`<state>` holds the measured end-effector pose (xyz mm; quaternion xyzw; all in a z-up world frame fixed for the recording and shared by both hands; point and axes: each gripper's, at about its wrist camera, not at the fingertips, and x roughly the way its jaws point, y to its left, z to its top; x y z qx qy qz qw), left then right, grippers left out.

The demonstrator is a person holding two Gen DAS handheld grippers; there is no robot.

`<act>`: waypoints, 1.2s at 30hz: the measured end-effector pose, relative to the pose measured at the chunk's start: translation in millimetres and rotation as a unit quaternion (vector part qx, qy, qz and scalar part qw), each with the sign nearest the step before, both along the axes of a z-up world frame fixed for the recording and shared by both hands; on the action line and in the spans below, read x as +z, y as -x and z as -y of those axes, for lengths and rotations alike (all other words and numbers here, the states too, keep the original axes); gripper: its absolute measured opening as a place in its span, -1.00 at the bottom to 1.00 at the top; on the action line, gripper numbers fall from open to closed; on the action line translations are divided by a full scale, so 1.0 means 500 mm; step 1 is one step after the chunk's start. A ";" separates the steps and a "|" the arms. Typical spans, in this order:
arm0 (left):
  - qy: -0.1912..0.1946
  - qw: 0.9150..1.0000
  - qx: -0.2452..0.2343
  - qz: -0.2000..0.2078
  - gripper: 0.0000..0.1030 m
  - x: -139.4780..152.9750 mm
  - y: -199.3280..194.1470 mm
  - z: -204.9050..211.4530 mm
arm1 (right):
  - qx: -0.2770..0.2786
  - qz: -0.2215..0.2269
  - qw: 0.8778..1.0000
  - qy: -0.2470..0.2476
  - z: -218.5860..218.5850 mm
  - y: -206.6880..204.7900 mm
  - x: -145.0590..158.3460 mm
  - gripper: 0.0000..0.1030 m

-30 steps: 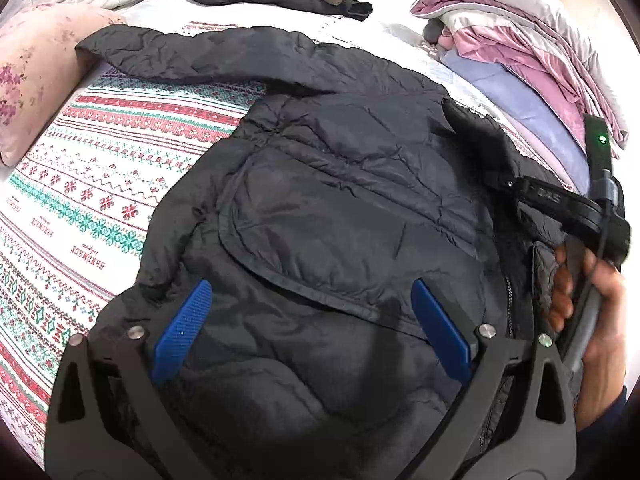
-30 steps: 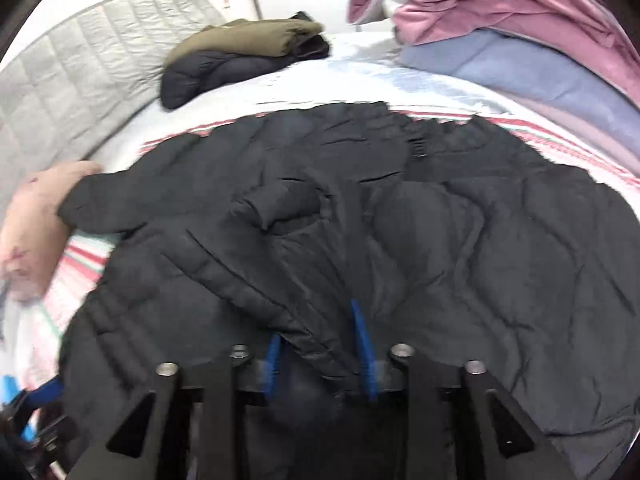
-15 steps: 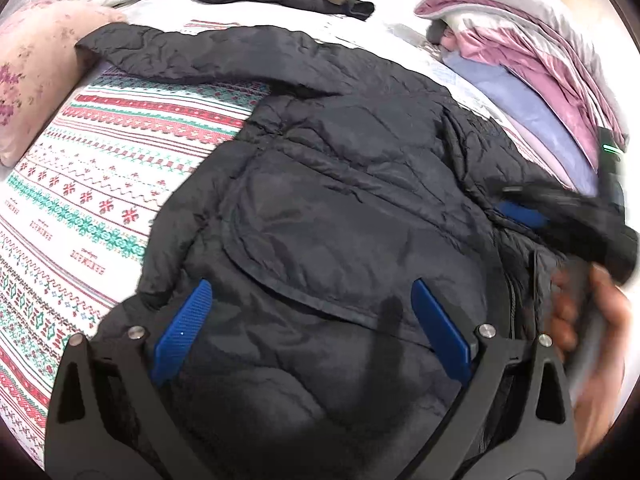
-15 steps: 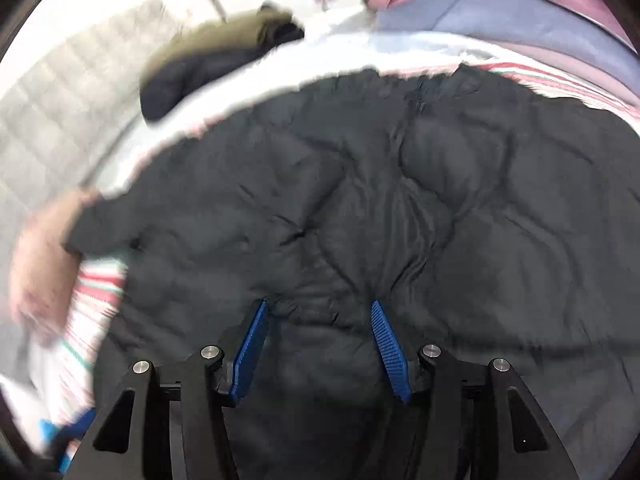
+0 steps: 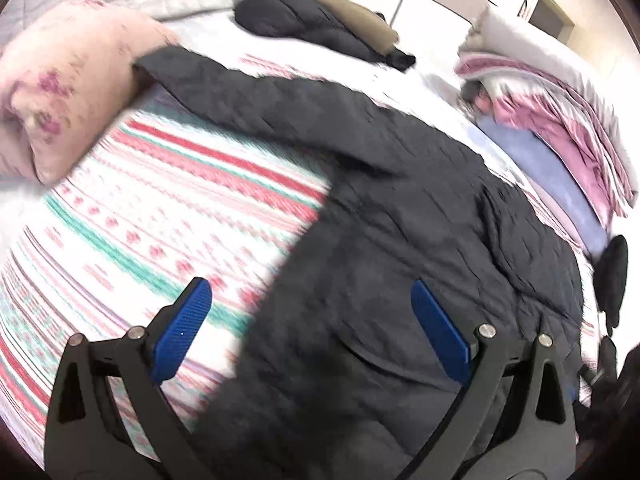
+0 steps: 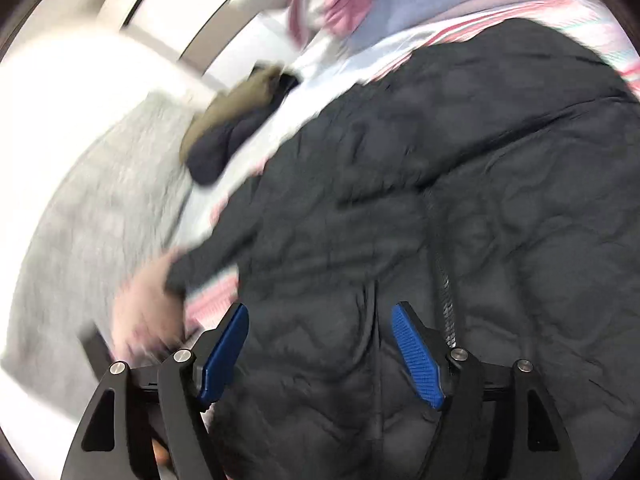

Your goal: Fold large clothes

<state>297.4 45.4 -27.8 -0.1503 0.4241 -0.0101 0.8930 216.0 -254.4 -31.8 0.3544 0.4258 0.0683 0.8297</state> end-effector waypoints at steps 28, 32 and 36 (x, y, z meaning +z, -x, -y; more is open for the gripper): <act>0.050 0.974 0.210 -0.074 0.92 -0.129 -0.408 -0.282 | -0.041 -0.023 0.998 0.034 0.041 -0.002 -0.044 0.47; 0.056 0.980 0.189 -0.034 -0.64 -0.119 -0.419 -0.279 | -0.040 -0.024 0.998 0.044 0.037 -0.004 -0.045 0.47; 0.062 0.985 0.159 -0.002 -0.90 -0.067 -0.407 -0.253 | -0.047 -0.021 0.997 0.049 0.043 -0.002 -0.044 0.47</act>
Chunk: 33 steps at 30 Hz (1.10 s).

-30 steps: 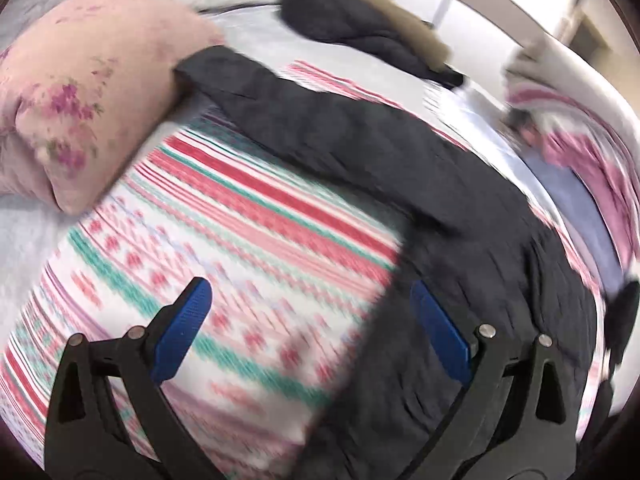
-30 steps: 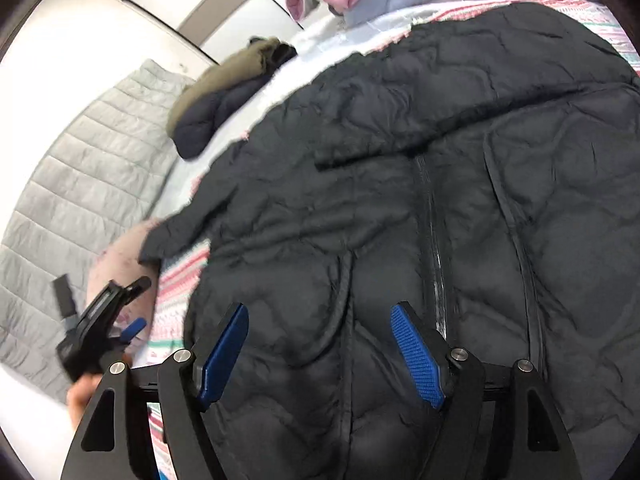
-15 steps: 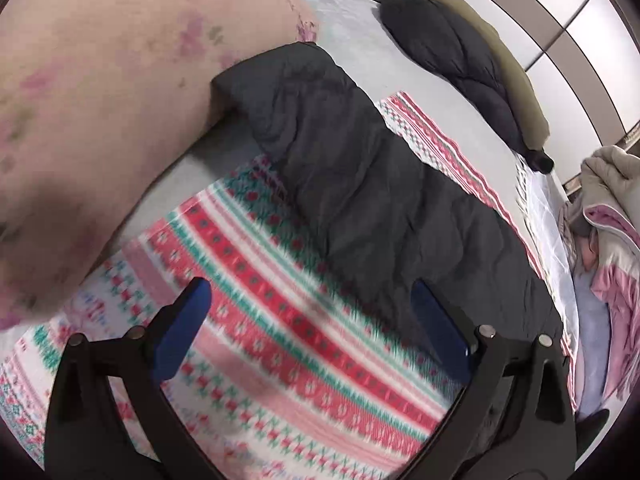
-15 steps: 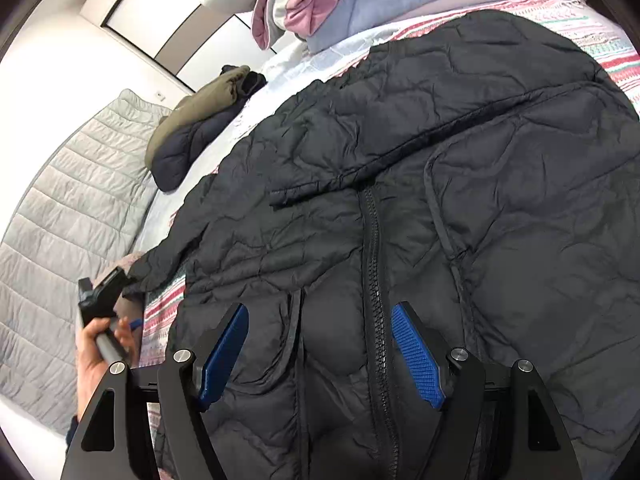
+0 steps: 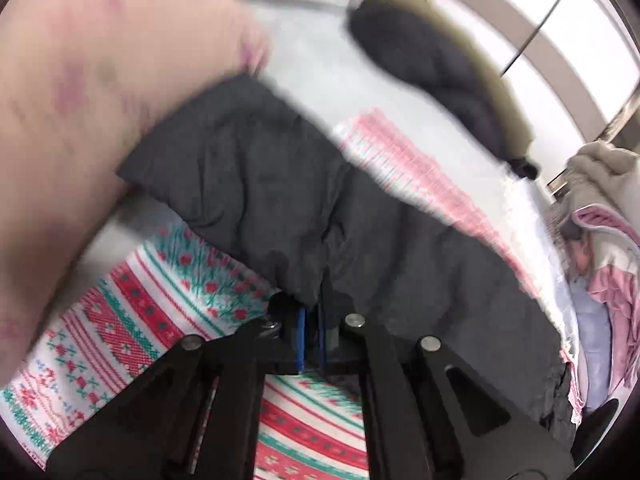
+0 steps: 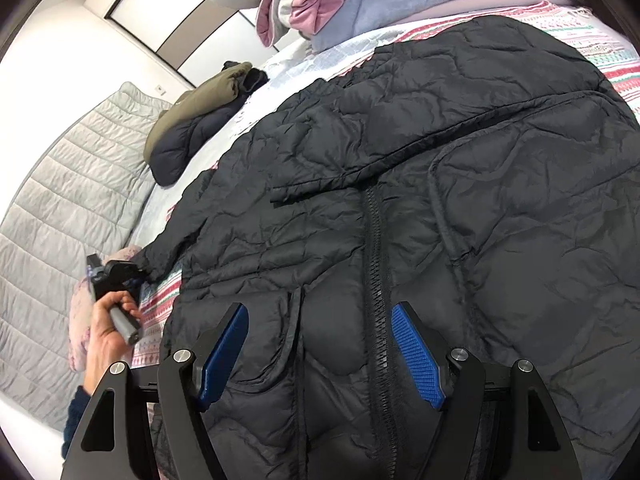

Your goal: Fold large clothes

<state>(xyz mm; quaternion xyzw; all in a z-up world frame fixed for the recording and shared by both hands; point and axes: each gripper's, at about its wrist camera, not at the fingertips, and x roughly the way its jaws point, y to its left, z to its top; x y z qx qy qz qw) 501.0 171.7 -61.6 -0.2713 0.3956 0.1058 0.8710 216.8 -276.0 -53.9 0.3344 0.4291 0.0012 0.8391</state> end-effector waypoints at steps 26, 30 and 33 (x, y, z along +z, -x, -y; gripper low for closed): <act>0.008 0.914 -0.389 0.114 -0.84 0.146 0.218 0.705 | -0.126 -0.001 0.991 0.031 0.163 0.073 0.037 0.47; 0.038 0.906 -0.416 0.070 -0.61 0.075 0.225 0.768 | -0.137 -0.007 0.990 0.010 0.185 0.082 0.029 0.47; 0.066 0.900 -0.429 0.050 -0.45 0.047 0.239 0.780 | -0.138 -0.012 0.990 0.000 0.189 0.085 0.022 0.47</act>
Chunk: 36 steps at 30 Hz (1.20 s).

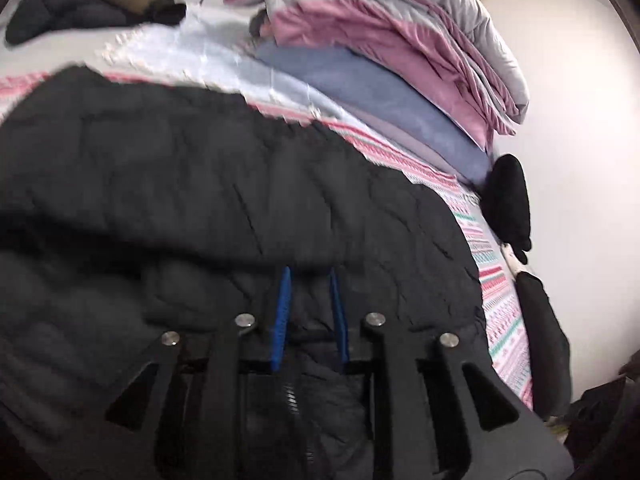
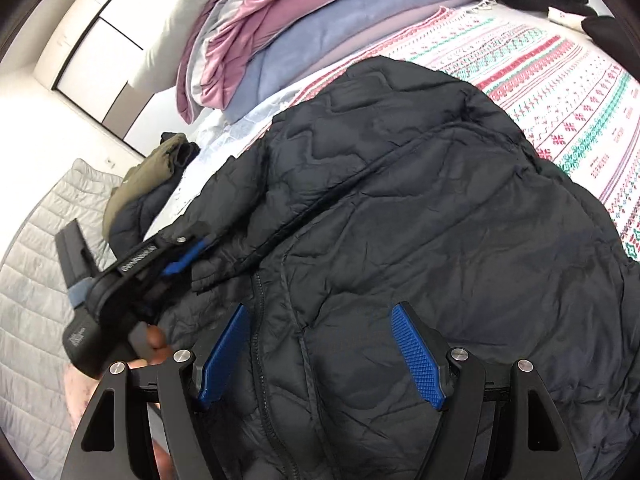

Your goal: Fold large clothes

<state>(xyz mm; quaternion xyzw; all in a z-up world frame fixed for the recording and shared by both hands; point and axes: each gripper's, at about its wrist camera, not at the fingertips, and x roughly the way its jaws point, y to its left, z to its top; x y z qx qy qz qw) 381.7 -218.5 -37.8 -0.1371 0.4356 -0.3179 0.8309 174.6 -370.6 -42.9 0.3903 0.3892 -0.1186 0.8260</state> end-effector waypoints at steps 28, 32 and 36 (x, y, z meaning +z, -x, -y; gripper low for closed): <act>-0.134 0.979 0.133 0.076 0.71 0.139 0.279 -0.332 | 0.033 0.027 0.967 0.250 -0.123 0.006 0.121 0.49; -0.155 0.971 0.155 0.092 0.77 0.146 0.349 -0.394 | 0.044 0.043 0.952 0.299 -0.165 0.022 0.146 0.51; -0.193 0.953 0.204 0.117 0.95 0.145 0.414 -0.465 | 0.060 0.042 0.927 0.367 -0.209 0.036 0.164 0.56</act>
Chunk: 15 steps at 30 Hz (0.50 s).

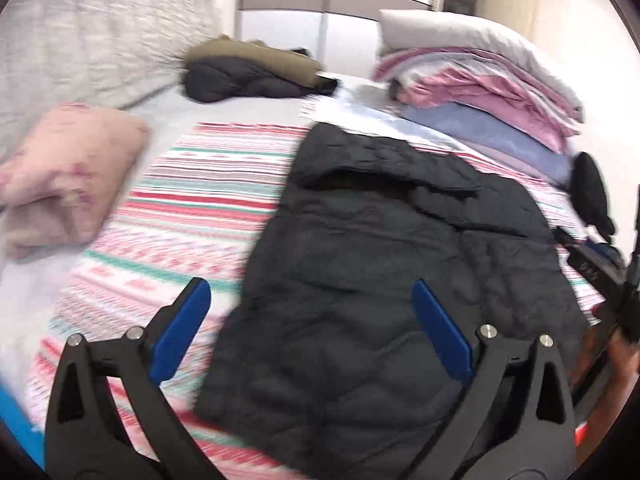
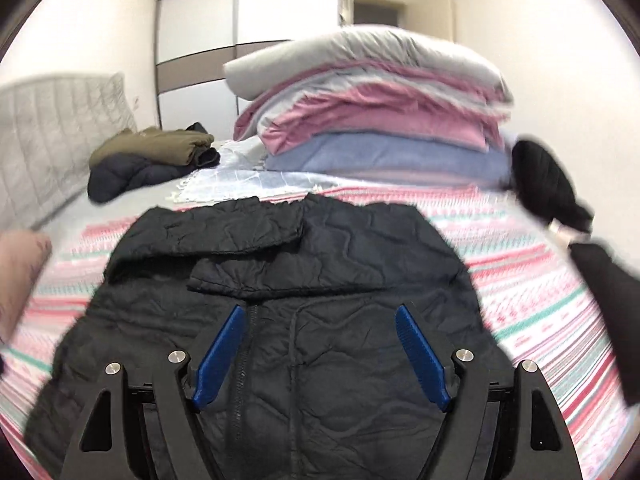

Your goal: Fold large clothes

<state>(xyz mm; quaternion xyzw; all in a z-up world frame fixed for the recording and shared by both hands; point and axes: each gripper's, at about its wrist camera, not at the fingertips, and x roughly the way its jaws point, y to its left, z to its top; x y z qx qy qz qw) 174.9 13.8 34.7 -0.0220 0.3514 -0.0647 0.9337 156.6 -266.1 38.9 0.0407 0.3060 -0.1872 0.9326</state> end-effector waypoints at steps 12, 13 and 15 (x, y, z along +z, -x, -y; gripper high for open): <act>0.016 0.995 0.004 -0.098 0.95 -0.121 0.040 -0.096 | -0.074 -0.062 0.994 0.049 0.018 0.262 -0.071 0.65; 0.022 0.994 0.006 -0.110 0.95 -0.135 0.045 -0.100 | -0.089 -0.068 0.993 0.036 0.039 0.283 -0.078 0.65; 0.046 0.991 0.010 -0.125 0.95 -0.161 0.046 -0.113 | -0.128 -0.079 0.989 0.005 0.084 0.327 -0.093 0.65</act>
